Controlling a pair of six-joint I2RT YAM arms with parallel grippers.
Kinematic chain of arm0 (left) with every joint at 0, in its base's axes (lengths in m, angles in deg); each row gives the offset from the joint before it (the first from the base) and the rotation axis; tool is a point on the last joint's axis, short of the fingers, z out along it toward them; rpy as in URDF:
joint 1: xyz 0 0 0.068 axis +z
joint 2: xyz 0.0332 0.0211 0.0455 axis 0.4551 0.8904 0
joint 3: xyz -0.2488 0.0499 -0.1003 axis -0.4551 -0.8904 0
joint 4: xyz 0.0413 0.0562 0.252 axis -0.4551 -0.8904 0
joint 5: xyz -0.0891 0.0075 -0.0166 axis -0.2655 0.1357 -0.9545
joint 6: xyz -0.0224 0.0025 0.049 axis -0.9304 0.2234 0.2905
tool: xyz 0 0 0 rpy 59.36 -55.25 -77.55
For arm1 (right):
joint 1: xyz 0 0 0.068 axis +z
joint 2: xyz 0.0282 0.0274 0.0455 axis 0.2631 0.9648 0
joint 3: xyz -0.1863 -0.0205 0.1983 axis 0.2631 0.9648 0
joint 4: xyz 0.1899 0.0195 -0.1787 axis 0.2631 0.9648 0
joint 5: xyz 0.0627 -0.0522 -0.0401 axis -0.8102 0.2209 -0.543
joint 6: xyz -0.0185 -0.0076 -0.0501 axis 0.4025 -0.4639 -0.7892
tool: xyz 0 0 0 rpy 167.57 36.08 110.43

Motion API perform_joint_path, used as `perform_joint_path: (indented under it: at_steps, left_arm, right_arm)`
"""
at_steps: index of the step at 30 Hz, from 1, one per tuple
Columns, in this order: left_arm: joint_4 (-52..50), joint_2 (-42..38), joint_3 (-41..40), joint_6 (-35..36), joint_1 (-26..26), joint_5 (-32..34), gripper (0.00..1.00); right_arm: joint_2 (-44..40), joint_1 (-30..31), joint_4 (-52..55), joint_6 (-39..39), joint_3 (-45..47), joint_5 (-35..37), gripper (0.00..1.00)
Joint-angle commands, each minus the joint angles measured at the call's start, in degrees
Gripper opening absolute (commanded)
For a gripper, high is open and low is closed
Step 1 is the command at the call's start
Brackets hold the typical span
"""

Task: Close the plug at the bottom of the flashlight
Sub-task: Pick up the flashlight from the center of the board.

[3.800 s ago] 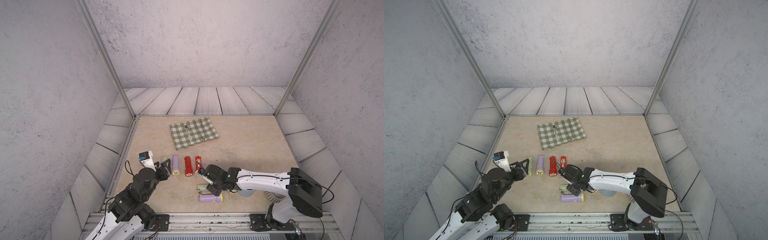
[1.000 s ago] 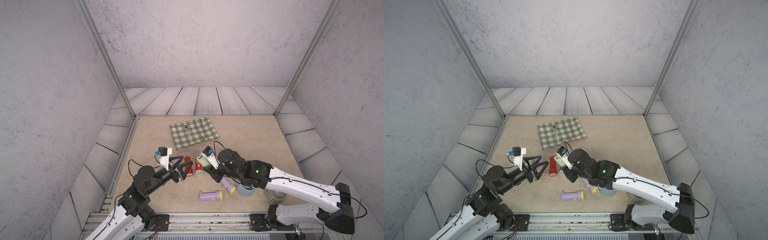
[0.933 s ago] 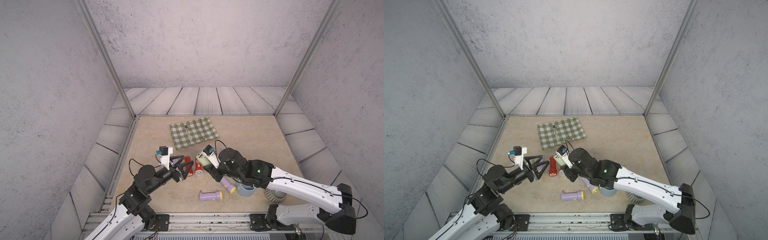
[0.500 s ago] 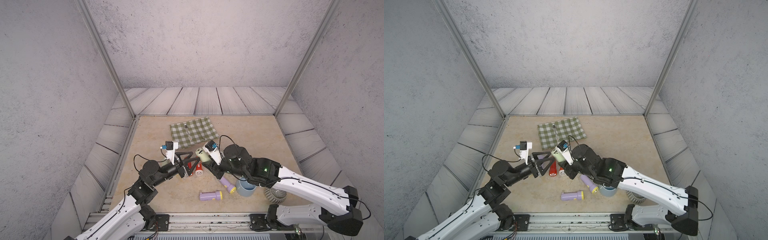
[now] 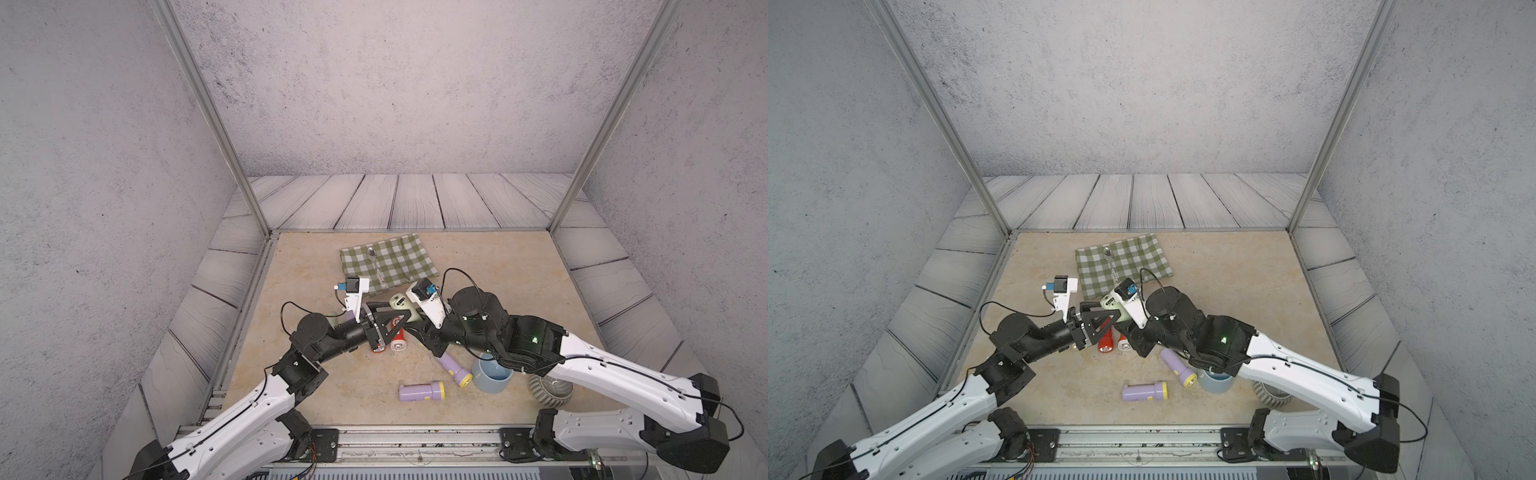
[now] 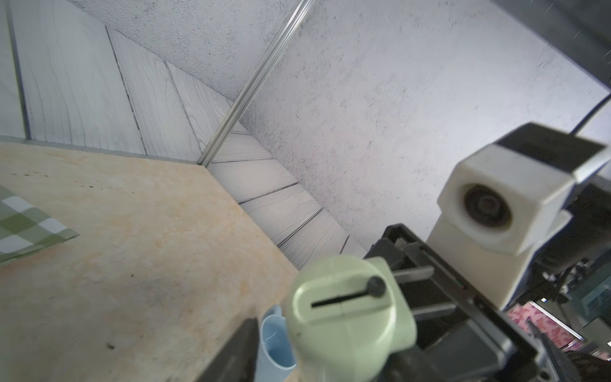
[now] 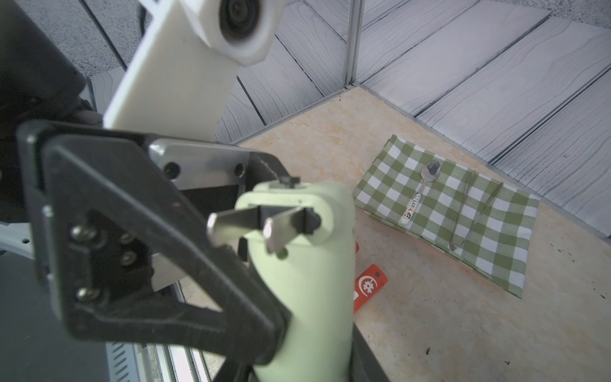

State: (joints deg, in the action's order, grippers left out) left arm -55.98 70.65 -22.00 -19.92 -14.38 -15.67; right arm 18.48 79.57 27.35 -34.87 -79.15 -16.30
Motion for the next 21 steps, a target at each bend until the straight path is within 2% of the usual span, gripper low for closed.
perform_joint_path:
  at_steps: [1,6,9,11,12,14,19,21]
  left_arm:
    - [2.75,1.69,2.06,-0.80,-0.62,0.95,0.46]
    - [3.41,3.09,2.53,-0.86,-1.13,2.00,0.40]
    - [3.23,3.35,3.09,-0.58,-1.33,1.77,0.24]
    - [2.37,3.11,3.50,0.32,-1.44,1.66,0.16]
    - [2.04,2.89,3.59,0.91,-1.50,1.66,0.12]
    - [1.16,2.20,3.74,3.28,-1.61,1.66,0.00]
    - [-5.71,-1.51,4.80,10.17,-1.70,3.21,0.00]
    - [-9.35,-3.37,5.55,13.82,-1.70,3.58,0.00]
  right_arm:
    - [-1.39,0.34,-3.40,0.24,-1.76,-0.09,0.04]
    - [-0.49,0.26,-3.81,0.49,-1.80,0.01,0.04]
    - [-0.18,0.29,-4.05,0.84,-1.56,1.32,0.07]
    - [-0.11,0.35,-4.46,0.85,-1.27,1.99,0.13]
    - [-0.24,0.35,-4.55,0.85,-1.11,2.18,0.18]
    - [-0.21,0.36,-4.86,0.98,-0.90,2.72,0.37]
    - [-0.12,0.32,-5.03,0.88,-0.13,2.19,0.67]
    - [-0.07,0.29,-5.04,0.51,0.35,0.70,0.73]
